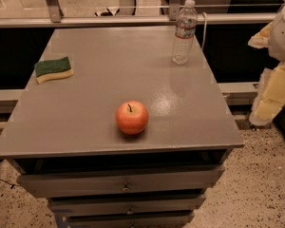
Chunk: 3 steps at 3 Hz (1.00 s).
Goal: Pick apple
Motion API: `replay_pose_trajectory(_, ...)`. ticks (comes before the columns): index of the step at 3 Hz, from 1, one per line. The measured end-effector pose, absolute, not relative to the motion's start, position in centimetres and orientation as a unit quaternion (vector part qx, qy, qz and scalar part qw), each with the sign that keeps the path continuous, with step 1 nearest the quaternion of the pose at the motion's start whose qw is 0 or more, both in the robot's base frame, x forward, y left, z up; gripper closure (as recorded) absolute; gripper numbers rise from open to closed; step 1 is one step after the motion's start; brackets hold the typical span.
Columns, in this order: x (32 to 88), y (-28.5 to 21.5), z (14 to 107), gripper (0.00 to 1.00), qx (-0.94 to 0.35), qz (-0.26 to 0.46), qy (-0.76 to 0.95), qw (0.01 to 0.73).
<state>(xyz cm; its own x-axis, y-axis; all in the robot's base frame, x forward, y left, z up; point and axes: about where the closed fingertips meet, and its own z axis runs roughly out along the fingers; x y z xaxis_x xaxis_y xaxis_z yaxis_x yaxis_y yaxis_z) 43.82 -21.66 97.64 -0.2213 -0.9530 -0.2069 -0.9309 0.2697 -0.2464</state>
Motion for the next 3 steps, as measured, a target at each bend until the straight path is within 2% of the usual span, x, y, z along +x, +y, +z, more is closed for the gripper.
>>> replay_pose_trajectory(1, 43.8, -21.7, 97.6, 0.00, -0.603, -0.035, 0.781, 0.159)
replay_pose_trajectory(2, 43.7, -20.6, 96.3, 0.00, -0.592, 0.005, 0.786, 0.179)
replay_pose_trajectory(3, 43.4, -16.3, 93.4, 0.00, -0.582, 0.094, 0.778, 0.217)
